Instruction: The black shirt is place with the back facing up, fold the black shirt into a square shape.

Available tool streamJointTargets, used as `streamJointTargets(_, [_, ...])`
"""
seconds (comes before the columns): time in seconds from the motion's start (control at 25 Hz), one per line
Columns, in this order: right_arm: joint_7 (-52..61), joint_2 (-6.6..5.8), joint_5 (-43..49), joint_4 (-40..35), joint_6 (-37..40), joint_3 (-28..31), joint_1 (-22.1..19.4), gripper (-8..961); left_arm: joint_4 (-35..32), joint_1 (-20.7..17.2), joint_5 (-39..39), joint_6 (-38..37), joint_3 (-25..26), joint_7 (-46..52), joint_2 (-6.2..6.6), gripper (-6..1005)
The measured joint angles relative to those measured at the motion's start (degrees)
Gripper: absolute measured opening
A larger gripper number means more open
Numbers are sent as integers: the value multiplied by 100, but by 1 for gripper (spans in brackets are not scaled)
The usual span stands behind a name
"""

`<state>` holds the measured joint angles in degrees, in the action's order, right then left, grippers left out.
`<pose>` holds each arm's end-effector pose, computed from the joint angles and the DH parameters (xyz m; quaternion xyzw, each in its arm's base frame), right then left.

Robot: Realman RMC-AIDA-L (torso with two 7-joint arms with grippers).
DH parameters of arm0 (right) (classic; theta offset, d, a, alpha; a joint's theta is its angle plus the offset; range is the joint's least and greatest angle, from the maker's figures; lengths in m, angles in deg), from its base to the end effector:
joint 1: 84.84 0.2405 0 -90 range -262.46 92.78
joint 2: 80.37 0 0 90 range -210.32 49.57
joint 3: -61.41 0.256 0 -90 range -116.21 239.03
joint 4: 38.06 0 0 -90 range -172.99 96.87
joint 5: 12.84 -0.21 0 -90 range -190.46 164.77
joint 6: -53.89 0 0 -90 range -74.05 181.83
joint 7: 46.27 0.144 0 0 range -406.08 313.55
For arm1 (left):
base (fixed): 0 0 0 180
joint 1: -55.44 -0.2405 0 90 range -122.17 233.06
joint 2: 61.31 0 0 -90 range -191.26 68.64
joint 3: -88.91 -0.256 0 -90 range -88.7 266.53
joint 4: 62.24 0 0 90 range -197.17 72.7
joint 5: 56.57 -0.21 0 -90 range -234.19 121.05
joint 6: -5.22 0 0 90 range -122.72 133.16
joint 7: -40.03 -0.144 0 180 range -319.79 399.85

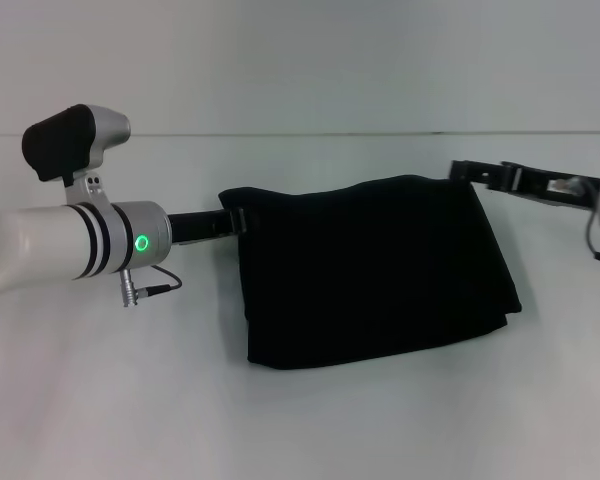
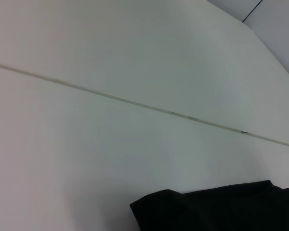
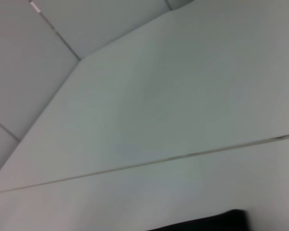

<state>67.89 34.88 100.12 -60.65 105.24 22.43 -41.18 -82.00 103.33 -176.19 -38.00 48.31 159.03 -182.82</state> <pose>0.2695 0.4334 -0.0004 -0.7644 0.5317 0.2353 0.2785 -0.2442 0.4261 -0.0651 -0.7684 -0.5543 -0.1863 0.2601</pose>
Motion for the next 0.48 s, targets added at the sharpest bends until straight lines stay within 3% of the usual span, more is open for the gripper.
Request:
streamJointTargets(0.2, [319,-321,1,48,399,-6,-152,808,-7,-26,0,-12,0,0,5,42])
streamJointTargets(0.48, [706,-367,11,60,889,-193,-182,808,1,-27,0,-51,0,-55,11,43])
